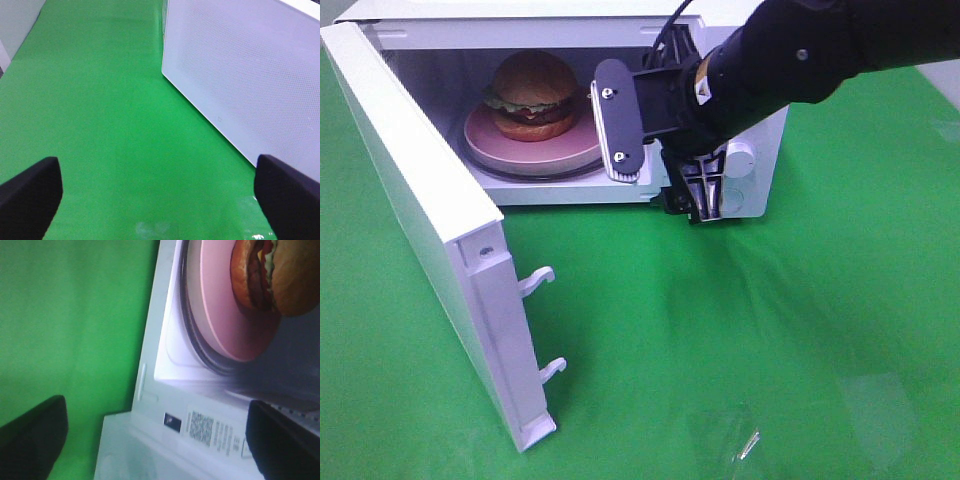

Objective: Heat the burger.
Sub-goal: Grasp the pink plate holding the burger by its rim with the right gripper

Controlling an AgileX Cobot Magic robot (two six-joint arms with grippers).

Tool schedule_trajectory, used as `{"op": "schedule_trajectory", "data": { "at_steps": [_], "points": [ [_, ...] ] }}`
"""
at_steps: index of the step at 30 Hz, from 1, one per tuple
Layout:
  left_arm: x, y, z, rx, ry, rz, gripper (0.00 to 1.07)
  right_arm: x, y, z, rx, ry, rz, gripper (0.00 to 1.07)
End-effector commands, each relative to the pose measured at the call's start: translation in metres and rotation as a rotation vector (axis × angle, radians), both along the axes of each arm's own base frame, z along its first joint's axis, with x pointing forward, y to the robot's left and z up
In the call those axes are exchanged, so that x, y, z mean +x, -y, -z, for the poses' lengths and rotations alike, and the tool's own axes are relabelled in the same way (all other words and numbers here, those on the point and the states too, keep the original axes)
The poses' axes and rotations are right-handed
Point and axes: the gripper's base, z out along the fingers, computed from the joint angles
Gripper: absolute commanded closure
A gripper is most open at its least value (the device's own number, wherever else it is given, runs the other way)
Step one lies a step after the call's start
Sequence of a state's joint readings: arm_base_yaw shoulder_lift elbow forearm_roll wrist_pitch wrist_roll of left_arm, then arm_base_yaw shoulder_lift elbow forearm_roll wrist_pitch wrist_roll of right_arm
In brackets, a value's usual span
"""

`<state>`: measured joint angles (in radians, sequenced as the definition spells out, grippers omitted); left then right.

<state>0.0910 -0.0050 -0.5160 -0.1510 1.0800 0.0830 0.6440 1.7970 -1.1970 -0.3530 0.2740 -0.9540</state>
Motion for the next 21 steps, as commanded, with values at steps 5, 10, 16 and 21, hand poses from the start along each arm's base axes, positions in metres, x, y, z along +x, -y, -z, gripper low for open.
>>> {"op": "schedule_trajectory", "data": {
  "at_steps": [5,10,16,21],
  "points": [
    [-0.002,0.0,-0.001,0.002,0.029,-0.003,0.08,0.018,-0.027,0.013,0.027,0.021,-0.033,0.15],
    [-0.002,0.0,-0.001,0.002,0.029,-0.003,0.08,0.035,-0.041,0.037,0.015,0.004,-0.036,0.16],
    [-0.002,0.0,-0.001,0.002,0.029,-0.003,0.08,0.052,-0.055,0.054,0.013,0.001,-0.034,0.17],
    [-0.002,0.0,-0.001,0.002,0.029,-0.003,0.08,0.064,-0.063,0.06,0.02,0.011,-0.034,0.18]
  ]
}}
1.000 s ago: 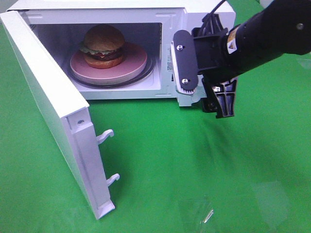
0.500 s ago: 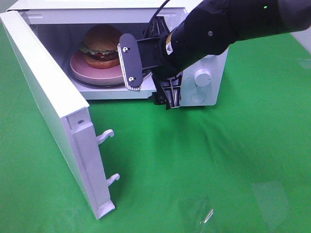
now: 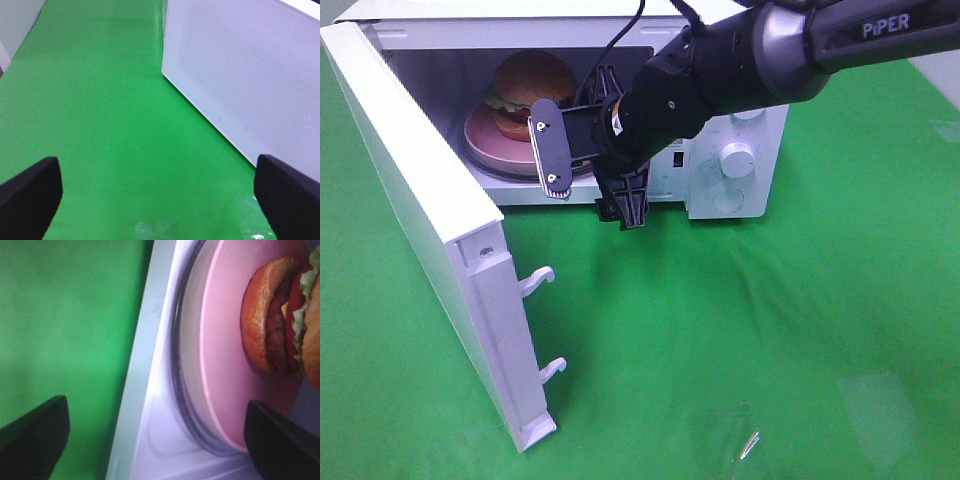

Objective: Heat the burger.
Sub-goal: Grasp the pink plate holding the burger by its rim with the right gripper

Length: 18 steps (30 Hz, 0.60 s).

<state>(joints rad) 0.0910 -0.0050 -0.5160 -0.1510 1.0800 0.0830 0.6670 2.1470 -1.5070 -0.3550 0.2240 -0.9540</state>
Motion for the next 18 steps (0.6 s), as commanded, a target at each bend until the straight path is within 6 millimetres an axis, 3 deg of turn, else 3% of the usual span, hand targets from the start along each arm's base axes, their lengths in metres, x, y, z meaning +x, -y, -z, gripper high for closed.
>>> {"op": "schedule_trajectory", "data": {
  "at_steps": [1,18],
  "points": [
    [-0.002,0.0,-0.001,0.002,0.029,-0.003,0.08,0.01,-0.007,0.001,0.015,0.015,0.006,0.18],
    [-0.002,0.0,-0.001,0.002,0.029,-0.003,0.08,0.039,-0.027,0.014,0.023,0.029,0.029,0.19]
  ]
}}
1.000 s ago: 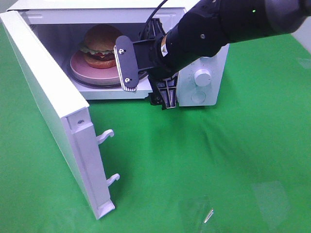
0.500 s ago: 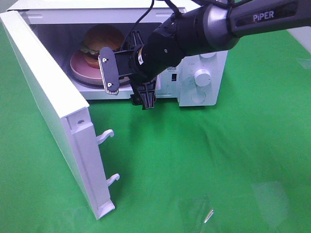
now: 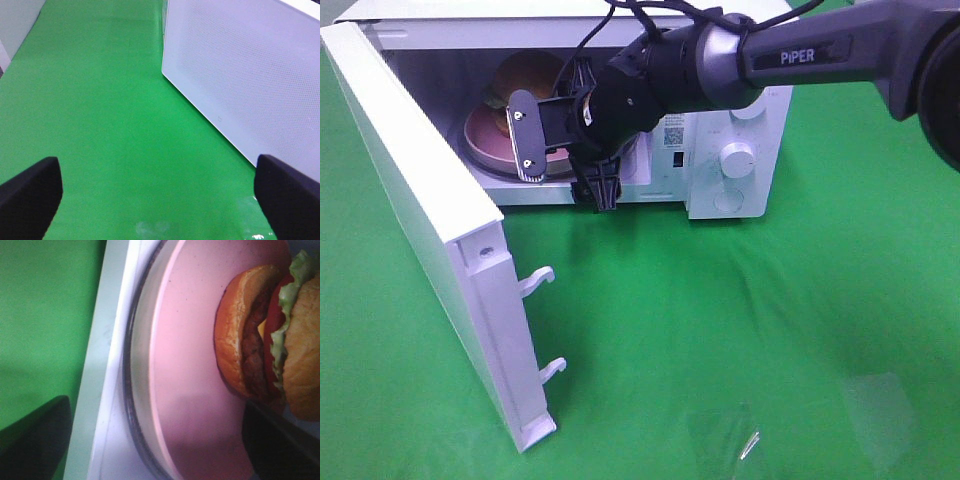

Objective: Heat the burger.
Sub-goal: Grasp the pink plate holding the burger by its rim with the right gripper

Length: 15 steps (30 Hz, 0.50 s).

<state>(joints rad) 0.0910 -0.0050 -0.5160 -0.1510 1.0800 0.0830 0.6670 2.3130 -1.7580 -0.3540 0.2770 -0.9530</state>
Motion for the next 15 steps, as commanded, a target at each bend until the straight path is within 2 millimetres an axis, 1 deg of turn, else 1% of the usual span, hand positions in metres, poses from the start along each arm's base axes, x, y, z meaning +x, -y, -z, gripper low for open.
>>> {"op": "schedule_trajectory", "data": {
  "at_steps": [1,9,11,15],
  "points": [
    [-0.002,0.0,-0.001,0.002,0.029,-0.003,0.08,0.004,-0.001,0.002,0.007,-0.004,0.012,0.19],
    [-0.002,0.0,-0.001,0.002,0.029,-0.003,0.08,0.008,-0.006,0.005,0.035,-0.005,0.02,0.2],
    [-0.002,0.0,-0.001,0.002,0.029,-0.003,0.08,0.009,-0.007,0.013,0.031,-0.011,0.015,0.21],
    [-0.002,0.0,-0.001,0.002,0.029,-0.003,0.08,0.01,-0.009,0.015,0.044,-0.019,0.023,0.21]
  ]
}}
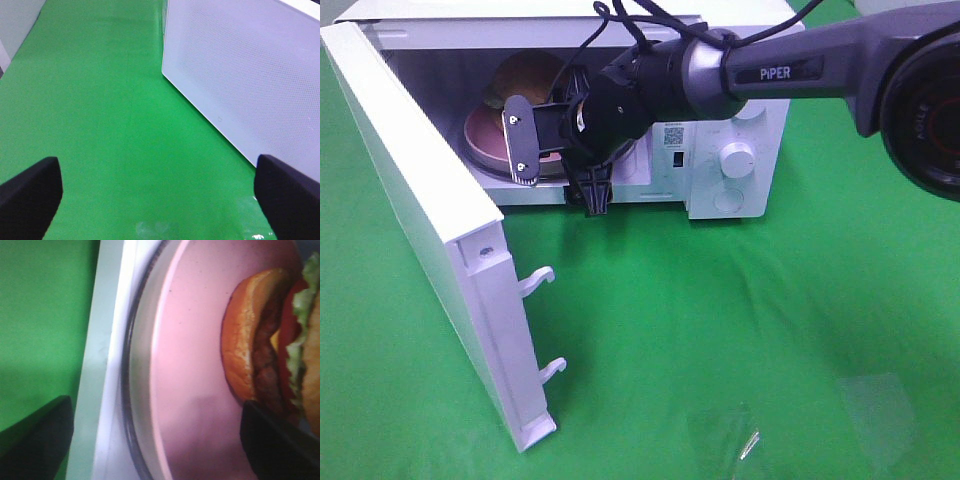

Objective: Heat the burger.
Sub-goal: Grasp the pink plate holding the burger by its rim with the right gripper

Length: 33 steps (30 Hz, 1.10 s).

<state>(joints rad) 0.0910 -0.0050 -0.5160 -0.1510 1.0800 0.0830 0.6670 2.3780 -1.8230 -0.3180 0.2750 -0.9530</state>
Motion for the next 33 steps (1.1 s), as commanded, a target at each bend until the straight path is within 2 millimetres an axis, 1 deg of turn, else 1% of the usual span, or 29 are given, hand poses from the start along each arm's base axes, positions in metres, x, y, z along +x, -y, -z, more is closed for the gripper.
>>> {"op": "schedule_trajectory", "data": {
  "at_steps": [1,6,10,18,20,21,22,23,24,25,26,27,28,29,30,31,32,33],
  "points": [
    [-0.002,0.0001,-0.0012,0.002,0.029,-0.003,0.08,0.0021,-0.0009,0.0006,0.017,-0.001,0.007,0.21],
    [-0.002,0.0001,-0.0012,0.002,0.029,-0.003,0.08,0.003,-0.0064,0.0004,0.075,-0.008,0.009,0.23],
    [-0.002,0.0001,-0.0012,0.002,0.029,-0.003,0.08,-0.0001,-0.007,0.0035,0.039,-0.03,-0.017,0.24],
    [-0.002,0.0001,-0.0012,0.002,0.029,-0.003,0.08,-0.0001,-0.0071,0.0034,0.042,-0.031,-0.016,0.26],
    [-0.002,0.0001,-0.0012,0.002,0.029,-0.003,0.08,-0.0004,-0.0071,0.0037,0.046,-0.038,-0.012,0.32],
    [-0.002,0.0001,-0.0012,0.002,0.029,-0.003,0.08,-0.0004,-0.0071,0.0037,0.046,-0.038,-0.012,0.32],
    [-0.002,0.0001,-0.0012,0.002,0.029,-0.003,0.08,-0.0004,-0.0071,0.0037,0.045,-0.038,-0.012,0.39],
    [-0.002,0.0001,-0.0012,0.002,0.029,-0.003,0.08,-0.0004,-0.0071,0.0037,0.045,-0.038,-0.012,0.39],
    [-0.002,0.0001,-0.0012,0.002,0.029,-0.003,0.08,-0.0005,-0.007,0.0038,0.045,-0.04,-0.011,0.5],
    [-0.002,0.0001,-0.0012,0.002,0.029,-0.003,0.08,-0.0005,-0.007,0.0038,0.045,-0.04,-0.011,0.5],
    [-0.002,0.0001,-0.0012,0.002,0.029,-0.003,0.08,-0.0006,-0.0072,0.0038,0.049,-0.043,-0.009,0.61],
    [-0.002,0.0001,-0.0012,0.002,0.029,-0.003,0.08,-0.0007,-0.0073,0.0038,0.054,-0.047,-0.006,0.67],
    [-0.002,0.0001,-0.0012,0.002,0.029,-0.003,0.08,-0.0007,-0.0073,0.0038,0.054,-0.047,-0.006,0.67],
    [-0.002,0.0001,-0.0012,0.002,0.029,-0.003,0.08,-0.0009,-0.0075,0.0039,0.062,-0.053,-0.001,0.79],
    [-0.002,0.0001,-0.0012,0.002,0.029,-0.003,0.08,-0.0009,-0.0075,0.0039,0.062,-0.053,-0.001,0.79],
    [-0.002,0.0001,-0.0012,0.002,0.029,-0.003,0.08,-0.0009,-0.0075,0.0039,0.062,-0.053,-0.001,0.89],
    [-0.002,0.0001,-0.0012,0.002,0.029,-0.003,0.08,-0.0009,-0.0075,0.0039,0.062,-0.053,-0.001,0.89],
    [-0.002,0.0001,-0.0012,0.002,0.029,-0.003,0.08,-0.0009,-0.0075,0.0039,0.063,-0.053,0.0,0.96]
  ]
}}
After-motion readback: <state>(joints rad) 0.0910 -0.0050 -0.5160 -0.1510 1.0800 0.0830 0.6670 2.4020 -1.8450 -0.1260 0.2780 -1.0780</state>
